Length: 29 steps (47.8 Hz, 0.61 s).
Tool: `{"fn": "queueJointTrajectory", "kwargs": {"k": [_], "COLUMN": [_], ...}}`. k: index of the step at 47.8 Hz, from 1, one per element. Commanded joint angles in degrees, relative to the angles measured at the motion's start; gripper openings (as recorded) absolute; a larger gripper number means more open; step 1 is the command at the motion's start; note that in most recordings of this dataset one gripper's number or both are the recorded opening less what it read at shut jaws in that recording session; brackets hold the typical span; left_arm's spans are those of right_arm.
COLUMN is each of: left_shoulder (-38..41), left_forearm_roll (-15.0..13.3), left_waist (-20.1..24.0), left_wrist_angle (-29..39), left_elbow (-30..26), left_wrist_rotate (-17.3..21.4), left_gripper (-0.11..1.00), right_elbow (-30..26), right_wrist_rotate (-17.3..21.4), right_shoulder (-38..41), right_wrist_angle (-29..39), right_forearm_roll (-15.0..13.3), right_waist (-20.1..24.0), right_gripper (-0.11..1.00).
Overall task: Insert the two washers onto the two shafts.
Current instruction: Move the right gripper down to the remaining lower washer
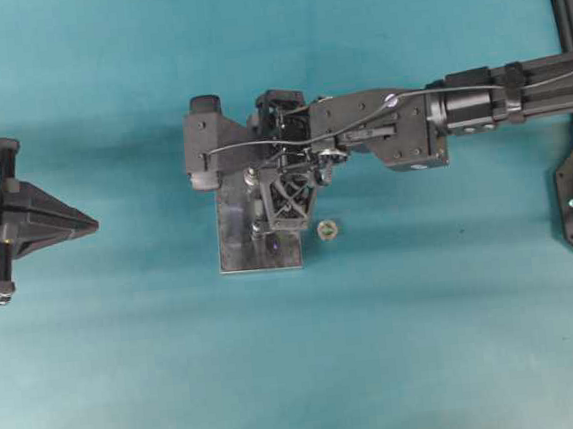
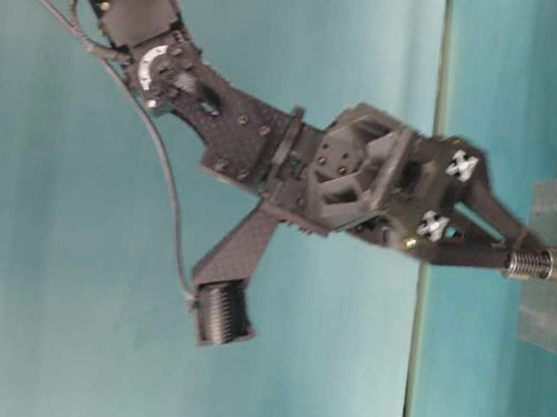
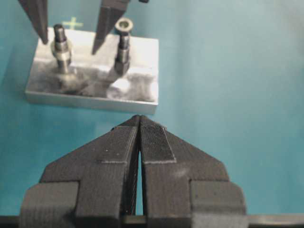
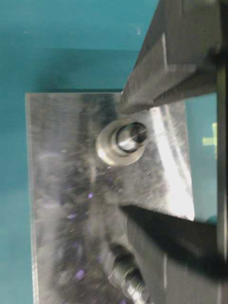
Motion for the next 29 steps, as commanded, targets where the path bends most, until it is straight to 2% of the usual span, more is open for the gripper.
{"fn": "queueJointTrajectory", "kwargs": {"k": [1, 9, 23, 29], "left_shoulder": [0.2, 0.2, 0.1, 0.0], "left_forearm_roll": [0.1, 0.1, 0.1, 0.2], "left_waist": [-0.1, -0.1, -0.1, -0.1], "left_wrist_angle": [-0.4, -0.4, -0.4, -0.4], "left_elbow": [-0.7, -0.6, -0.7, -0.7], "left_wrist_rotate": [-0.1, -0.1, -0.2, -0.3], "left_gripper": [0.00, 0.00, 0.00, 0.00], "right_elbow": [-1.2, -1.1, -2.0, -2.3], "right_wrist_rotate": [-0.5, -0.6, -0.3, -0.8], "right_shoulder": [-2.7, -1.9, -1.7, -1.8], "right_wrist_angle": [-0.2, -0.3, -1.2, -0.9], "right_forearm_roll": [1.4, 2.0, 1.1, 1.0], "right_waist": [1.2, 1.7, -3.8, -4.2], "right_gripper": [0.64, 0.51, 0.46, 0.45]}}
